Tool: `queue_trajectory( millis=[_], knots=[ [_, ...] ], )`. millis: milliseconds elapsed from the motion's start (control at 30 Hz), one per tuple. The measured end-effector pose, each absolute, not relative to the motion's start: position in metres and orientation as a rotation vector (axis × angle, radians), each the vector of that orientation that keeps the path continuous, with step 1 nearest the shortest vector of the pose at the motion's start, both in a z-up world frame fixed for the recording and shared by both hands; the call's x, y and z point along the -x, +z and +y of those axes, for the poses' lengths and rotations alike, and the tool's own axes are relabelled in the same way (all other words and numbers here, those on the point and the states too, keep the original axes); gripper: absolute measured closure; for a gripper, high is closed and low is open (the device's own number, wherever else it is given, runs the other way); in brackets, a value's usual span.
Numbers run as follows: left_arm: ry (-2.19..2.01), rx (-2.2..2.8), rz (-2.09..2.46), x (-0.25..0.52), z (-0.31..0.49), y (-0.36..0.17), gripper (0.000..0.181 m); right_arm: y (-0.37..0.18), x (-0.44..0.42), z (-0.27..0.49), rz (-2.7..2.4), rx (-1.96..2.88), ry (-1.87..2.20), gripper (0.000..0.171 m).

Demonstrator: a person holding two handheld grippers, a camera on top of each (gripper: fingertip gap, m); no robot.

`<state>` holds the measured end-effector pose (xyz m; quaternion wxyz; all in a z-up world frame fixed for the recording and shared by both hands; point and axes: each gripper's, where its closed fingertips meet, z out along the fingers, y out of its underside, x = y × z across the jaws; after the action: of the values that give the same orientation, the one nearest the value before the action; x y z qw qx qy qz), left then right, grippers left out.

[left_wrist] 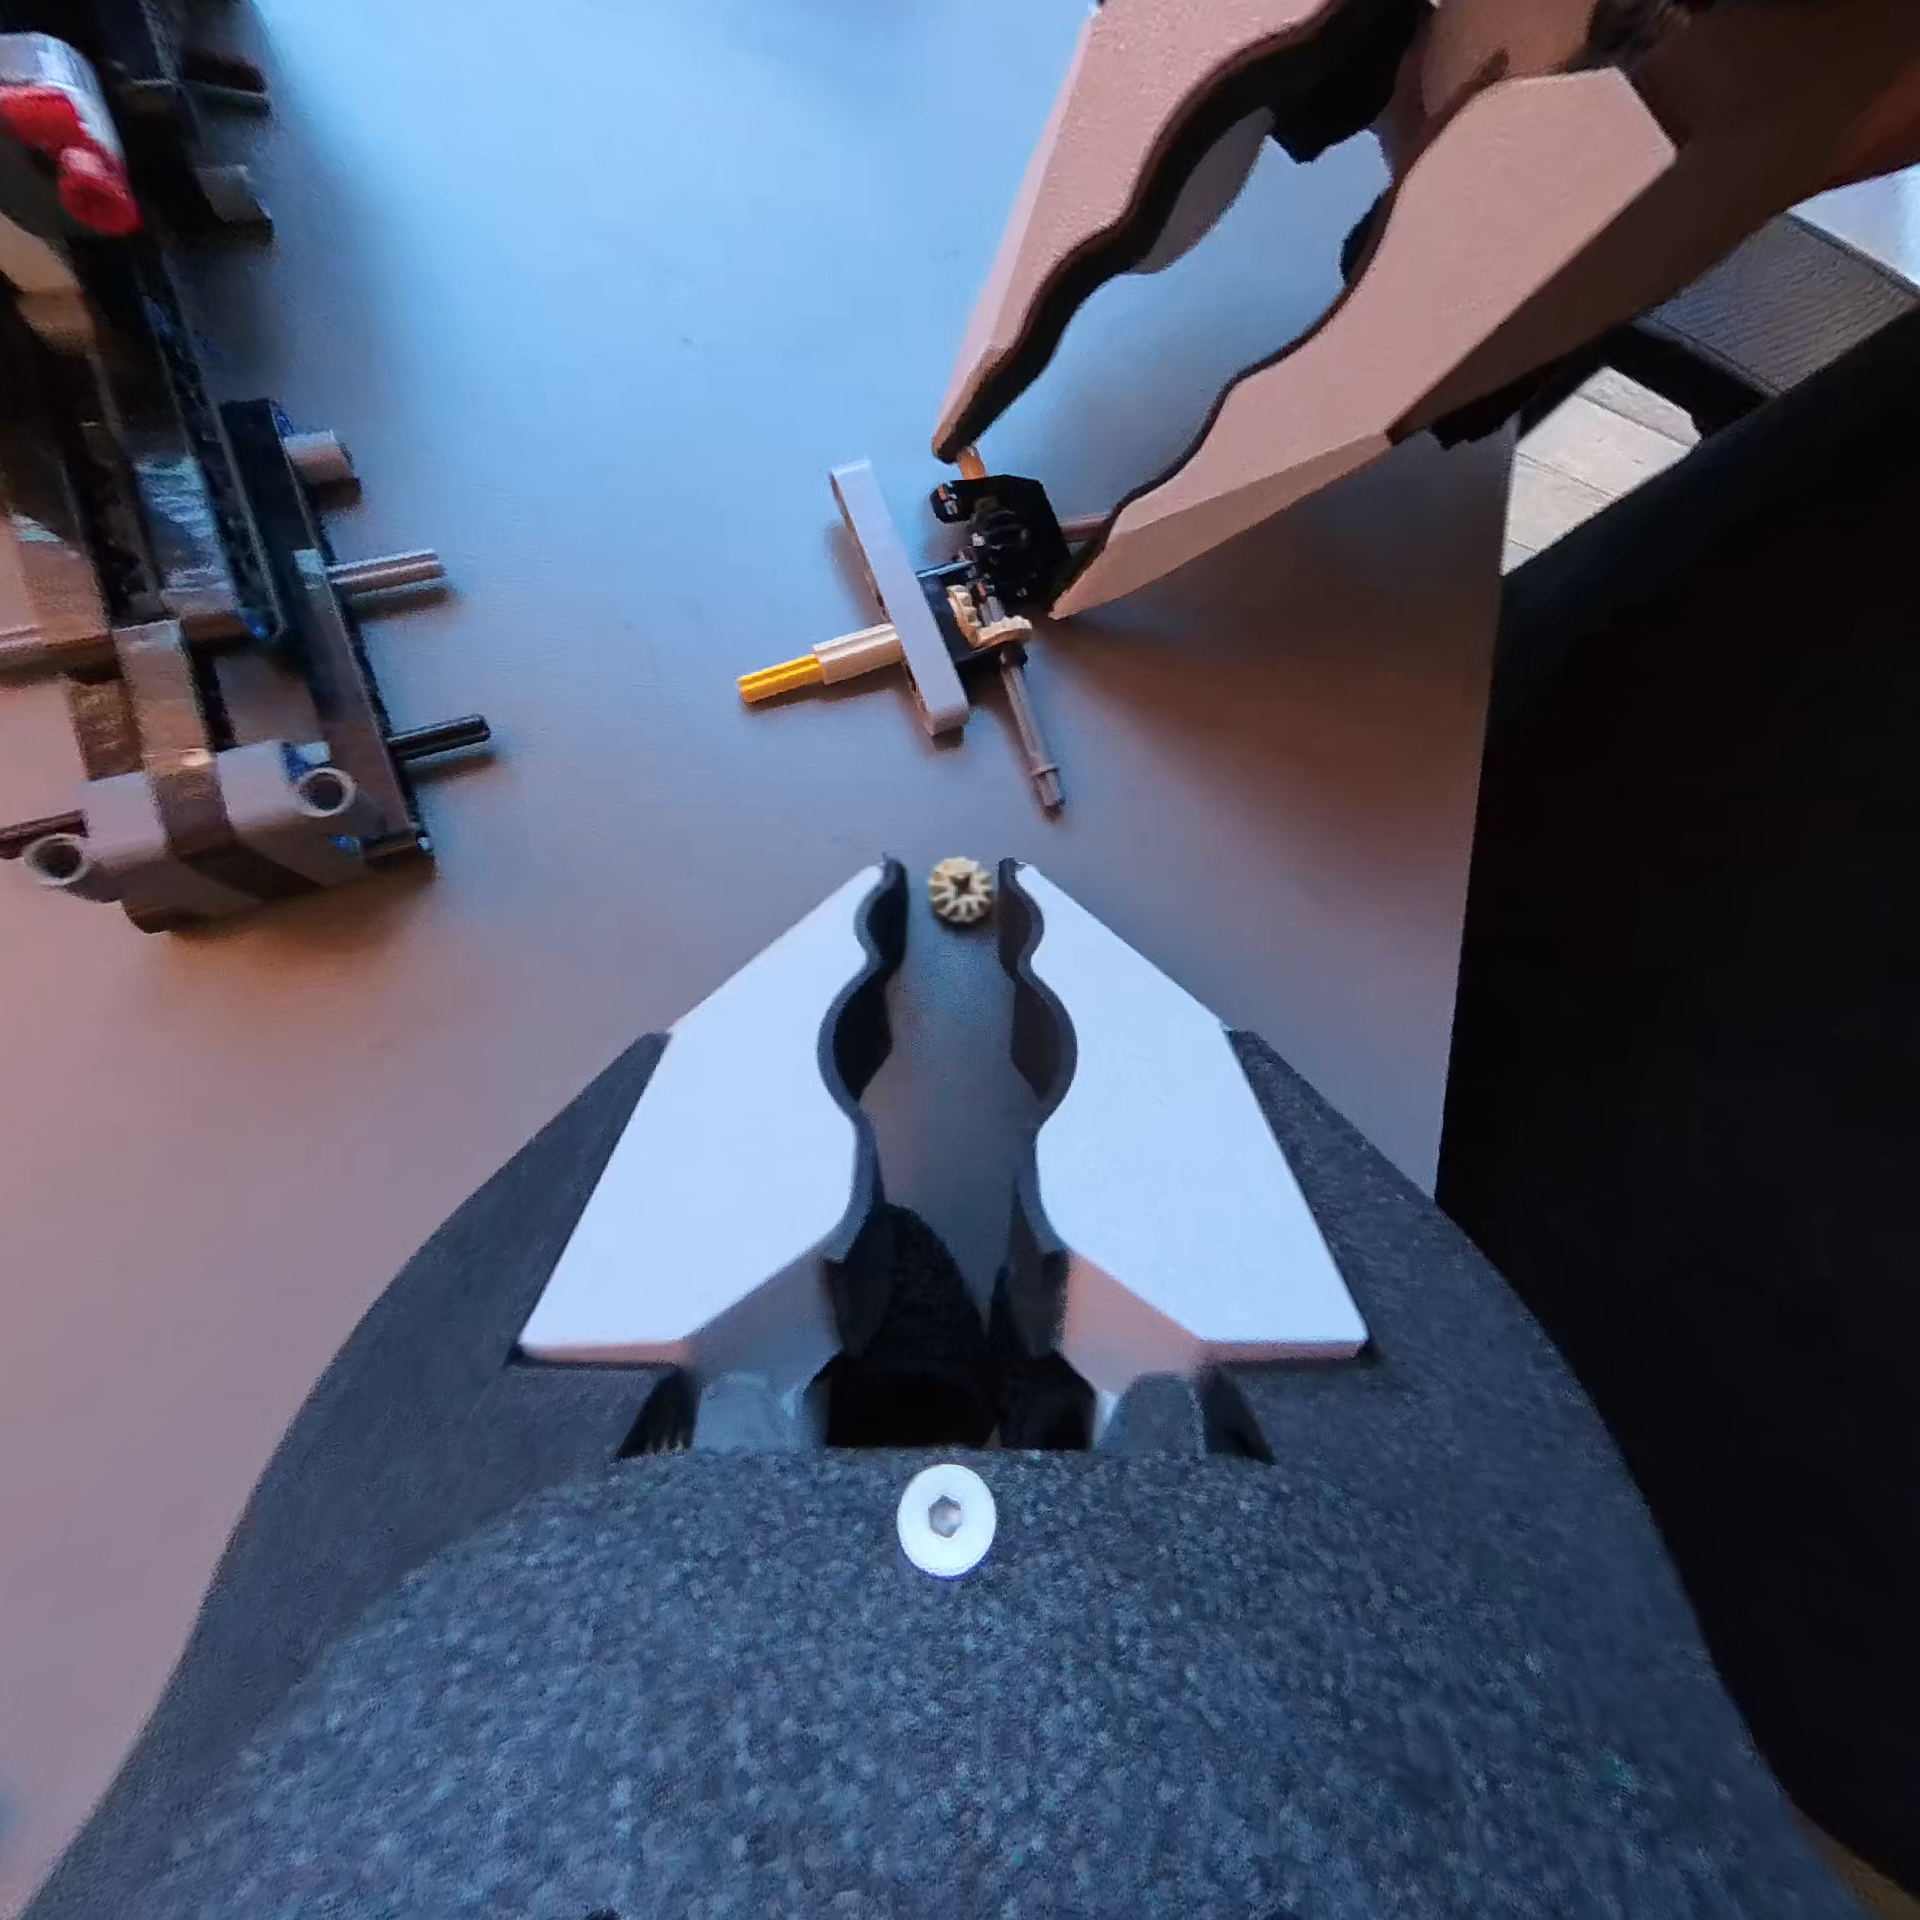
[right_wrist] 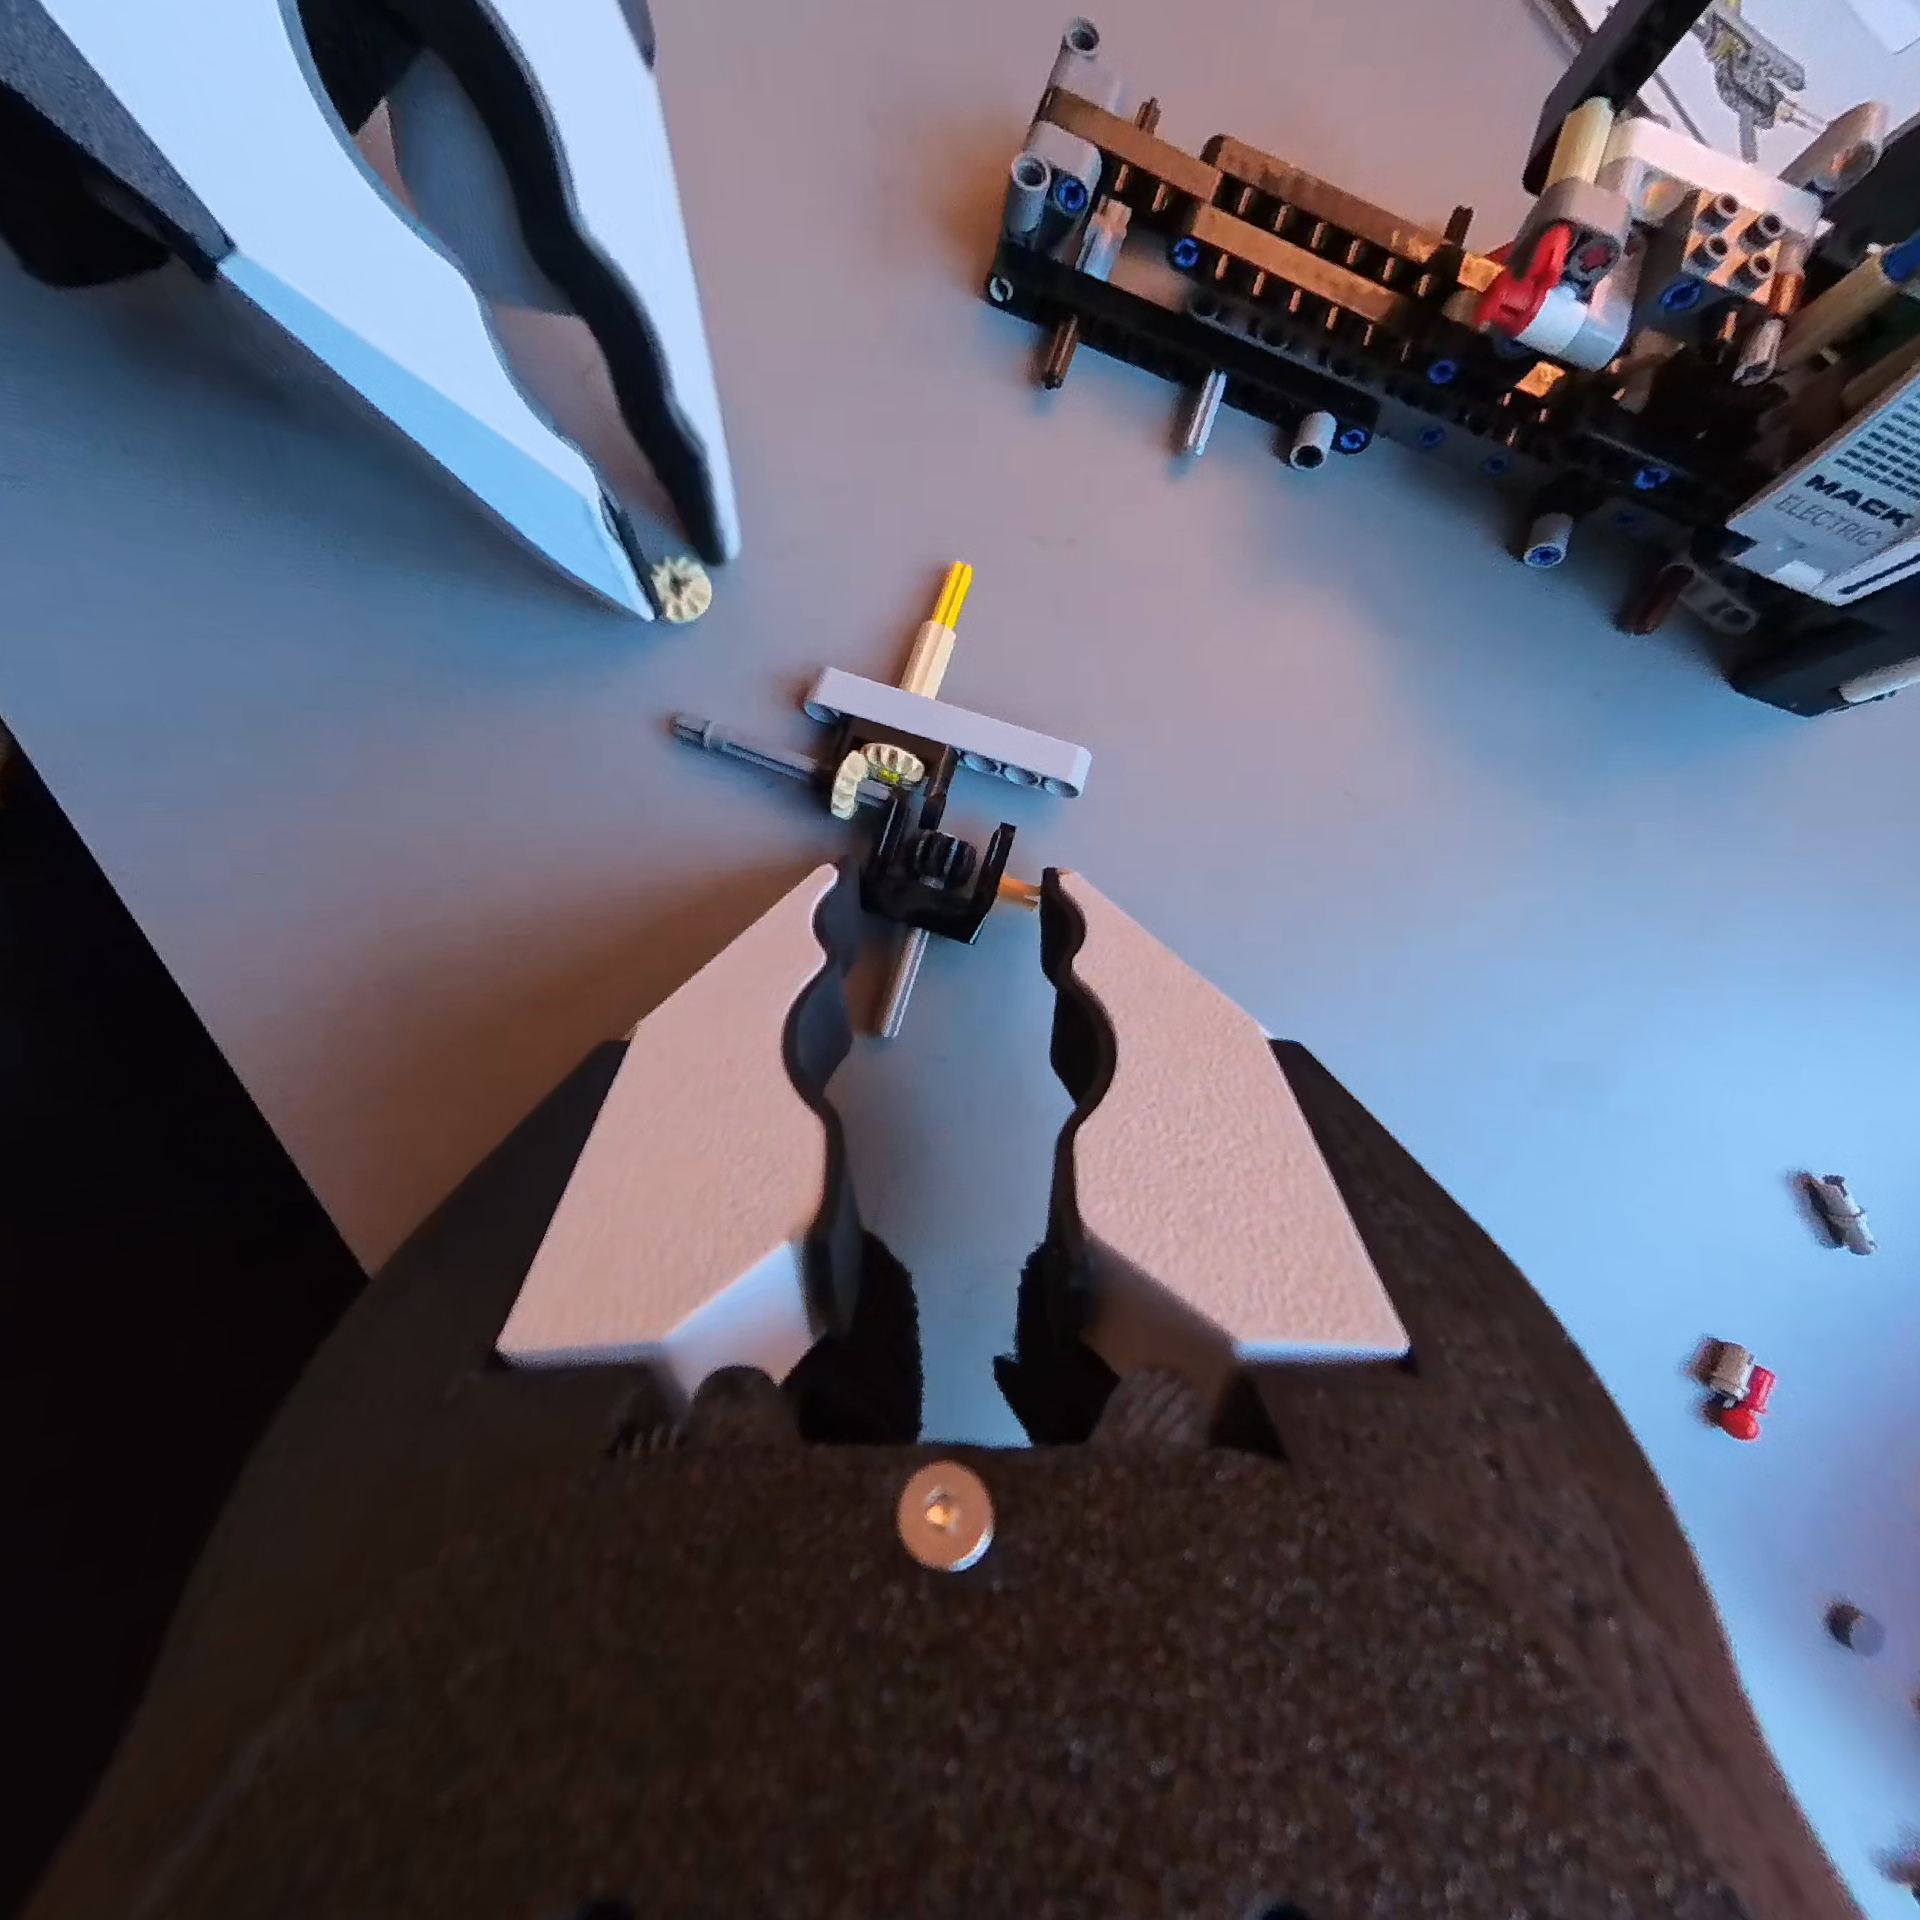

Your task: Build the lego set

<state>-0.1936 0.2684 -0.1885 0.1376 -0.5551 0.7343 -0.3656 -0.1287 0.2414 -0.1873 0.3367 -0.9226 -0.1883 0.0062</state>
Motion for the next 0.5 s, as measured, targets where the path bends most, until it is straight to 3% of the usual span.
queue_trajectory(
  millis=[500],
  knots=[
    [-1.049,1.545,2.148,0.186,0.245,-0.180,0.164,-0.187,0.127,0.240,-0.436,2.420,0.021,0.137]
  ],
)
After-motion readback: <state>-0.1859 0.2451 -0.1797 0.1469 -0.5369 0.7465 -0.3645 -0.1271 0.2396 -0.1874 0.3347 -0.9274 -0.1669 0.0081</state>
